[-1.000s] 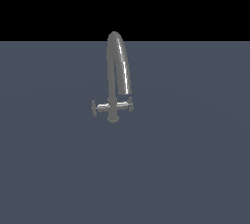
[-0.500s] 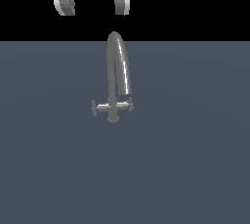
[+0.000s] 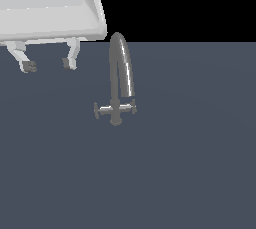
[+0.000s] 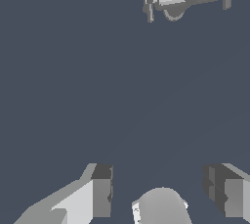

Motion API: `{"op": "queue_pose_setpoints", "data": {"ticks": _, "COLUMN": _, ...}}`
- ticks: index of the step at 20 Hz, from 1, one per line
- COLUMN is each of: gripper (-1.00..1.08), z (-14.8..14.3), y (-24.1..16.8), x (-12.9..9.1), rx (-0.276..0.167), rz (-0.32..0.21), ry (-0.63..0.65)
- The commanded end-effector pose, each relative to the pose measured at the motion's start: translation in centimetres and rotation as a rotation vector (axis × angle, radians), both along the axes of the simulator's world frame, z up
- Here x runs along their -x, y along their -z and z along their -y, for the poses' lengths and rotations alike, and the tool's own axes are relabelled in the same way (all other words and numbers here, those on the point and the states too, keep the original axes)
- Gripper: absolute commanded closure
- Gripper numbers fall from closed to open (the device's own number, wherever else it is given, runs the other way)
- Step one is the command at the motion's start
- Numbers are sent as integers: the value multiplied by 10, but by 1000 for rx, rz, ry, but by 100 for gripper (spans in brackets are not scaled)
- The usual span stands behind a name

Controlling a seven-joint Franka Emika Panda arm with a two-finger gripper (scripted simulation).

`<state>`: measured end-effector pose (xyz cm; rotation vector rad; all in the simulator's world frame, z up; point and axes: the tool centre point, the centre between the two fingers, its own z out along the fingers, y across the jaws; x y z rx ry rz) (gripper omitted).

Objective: Turn on the faucet by rotating a designated handle.

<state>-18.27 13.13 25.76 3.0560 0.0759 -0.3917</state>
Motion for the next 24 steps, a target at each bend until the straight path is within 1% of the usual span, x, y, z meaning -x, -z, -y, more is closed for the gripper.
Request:
{"op": "queue_pose_setpoints", "data": {"ticks": 1, "gripper": -33, "z": -11, "y": 10, "x": -36, "rx": 17, "rz": 66, "ry": -48}}
{"op": "queue_pose_setpoints", "data": {"ticks": 2, "gripper": -26, "z": -22, "y": 16, "x": -47, "rx": 21, "rz": 91, "ry": -47}}
{"op": "queue_pose_setpoints", "data": {"ticks": 3, "gripper": -28, "z": -27, "y": 23, "x": -59, "rx": 33, "rz": 114, "ry": -115}}
{"op": "queue_pose_setpoints", "data": {"ticks": 4, "gripper": -7, "z": -24, "y": 41, "x": -63, "rx": 44, "rz": 113, "ry": -128}}
{"op": "queue_pose_setpoints", "data": {"ticks": 5, "gripper": 14, "z": 3, "y": 64, "x": -64, "rx": 46, "rz": 83, "ry": -128}}
{"op": "queue_pose_setpoints", "data": {"ticks": 6, "gripper": 49, "z": -9, "y": 73, "x": -72, "rx": 43, "rz": 104, "ry": -185}}
{"op": "queue_pose_setpoints", "data": {"ticks": 7, "gripper": 76, "z": -6, "y": 81, "x": -87, "rx": 45, "rz": 123, "ry": -201}}
{"op": "queue_pose_setpoints", "data": {"ticks": 8, "gripper": 68, "z": 11, "y": 117, "x": -64, "rx": 32, "rz": 51, "ry": -178}}
{"op": "queue_pose_setpoints", "data": {"ticks": 9, "gripper": 84, "z": -3, "y": 103, "x": -108, "rx": 53, "rz": 149, "ry": -189}}
{"op": "queue_pose_setpoints", "data": {"ticks": 10, "gripper": 84, "z": -3, "y": 101, "x": -107, "rx": 54, "rz": 154, "ry": -189}}
{"op": "queue_pose_setpoints", "data": {"ticks": 11, "gripper": 92, "z": 6, "y": 123, "x": -103, "rx": 72, "rz": 135, "ry": -179}}
{"op": "queue_pose_setpoints", "data": {"ticks": 12, "gripper": 53, "z": -5, "y": 134, "x": -108, "rx": 73, "rz": 145, "ry": -278}}
{"op": "queue_pose_setpoints", "data": {"ticks": 13, "gripper": 6, "z": 2, "y": 148, "x": -116, "rx": 78, "rz": 162, "ry": -235}}
{"op": "queue_pose_setpoints", "data": {"ticks": 14, "gripper": -49, "z": -17, "y": 146, "x": -130, "rx": 57, "rz": 176, "ry": -180}}
{"op": "queue_pose_setpoints", "data": {"ticks": 15, "gripper": -68, "z": 11, "y": 161, "x": -140, "rx": 80, "rz": 192, "ry": -137}}
{"op": "queue_pose_setpoints", "data": {"ticks": 16, "gripper": -42, "z": -35, "y": 183, "x": -120, "rx": 64, "rz": 176, "ry": -187}}
{"op": "queue_pose_setpoints", "data": {"ticks": 17, "gripper": -82, "z": 10, "y": 192, "x": -147, "rx": 66, "rz": 184, "ry": -87}}
{"op": "queue_pose_setpoints", "data": {"ticks": 18, "gripper": -82, "z": 51, "y": 187, "x": -153, "rx": 67, "rz": 190, "ry": -9}}
{"op": "queue_pose_setpoints", "data": {"ticks": 19, "gripper": -81, "z": 22, "y": 222, "x": -92, "rx": 42, "rz": 107, "ry": -60}}
{"op": "queue_pose_setpoints", "data": {"ticks": 20, "gripper": -81, "z": 17, "y": 229, "x": -92, "rx": 38, "rz": 93, "ry": -68}}
{"op": "queue_pose_setpoints", "data": {"ticks": 21, "gripper": -80, "z": 57, "y": 238, "x": -103, "rx": 95, "rz": 127, "ry": 4}}
{"op": "queue_pose_setpoints", "data": {"ticks": 22, "gripper": -50, "z": 37, "y": 241, "x": -96, "rx": 67, "rz": 146, "ry": -39}}
{"op": "queue_pose_setpoints", "data": {"ticks": 23, "gripper": 7, "z": 25, "y": 234, "x": -166, "rx": 54, "rz": 233, "ry": 8}}
{"op": "queue_pose_setpoints", "data": {"ticks": 24, "gripper": 7, "z": 38, "y": 208, "x": -164, "rx": 46, "rz": 287, "ry": 37}}
